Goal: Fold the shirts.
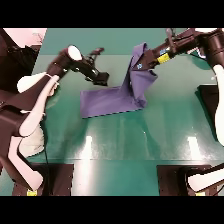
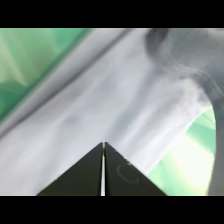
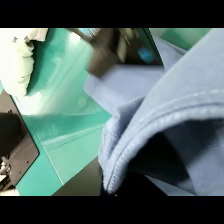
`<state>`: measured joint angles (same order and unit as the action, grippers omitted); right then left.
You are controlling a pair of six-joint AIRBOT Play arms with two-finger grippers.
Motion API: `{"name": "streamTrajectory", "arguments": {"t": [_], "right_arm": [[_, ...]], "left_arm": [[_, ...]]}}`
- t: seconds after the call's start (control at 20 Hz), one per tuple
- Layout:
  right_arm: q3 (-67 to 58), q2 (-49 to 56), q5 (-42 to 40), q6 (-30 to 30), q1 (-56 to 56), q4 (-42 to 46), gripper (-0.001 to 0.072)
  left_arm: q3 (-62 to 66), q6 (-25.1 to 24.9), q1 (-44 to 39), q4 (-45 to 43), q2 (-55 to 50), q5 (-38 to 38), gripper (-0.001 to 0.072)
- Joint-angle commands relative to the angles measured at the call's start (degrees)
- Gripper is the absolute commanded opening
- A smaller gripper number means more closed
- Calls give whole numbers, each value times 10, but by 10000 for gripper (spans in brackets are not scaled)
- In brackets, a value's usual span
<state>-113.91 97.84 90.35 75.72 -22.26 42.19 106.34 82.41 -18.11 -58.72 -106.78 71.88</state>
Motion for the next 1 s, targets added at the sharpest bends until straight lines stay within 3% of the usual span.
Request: {"name": "streamTrajectory", "arguments": {"t": [0.0,0.25,0.3,0.4,0.45,0.55,0.65,0.8,0.95], "right_arm": [[0,33,-25,-22,-54,-1,16],[-4,126,-212,-60,-199,-2,39],[-25,154,-235,-79,-227,-2,149],[-67,194,-253,-118,-270,0,469],[-66,197,-265,-119,-279,0,592],[-24,173,-274,-118,-269,0,595],[29,136,-229,-117,-227,1,593],[112,81,-150,-81,-122,32,568],[211,26,-141,-52,-7,78,544]], "left_arm": [[1,-16,58,-44,61,47,23],[1,-24,129,-48,133,81,24],[1,-24,141,-48,146,82,23],[1,-24,162,-48,169,82,23],[1,-24,170,-47,178,83,24],[1,-24,182,-47,190,87,24],[1,-24,185,-47,195,98,24],[-1,-23,185,-47,195,101,24],[-1,-23,185,-39,195,100,24]]}}
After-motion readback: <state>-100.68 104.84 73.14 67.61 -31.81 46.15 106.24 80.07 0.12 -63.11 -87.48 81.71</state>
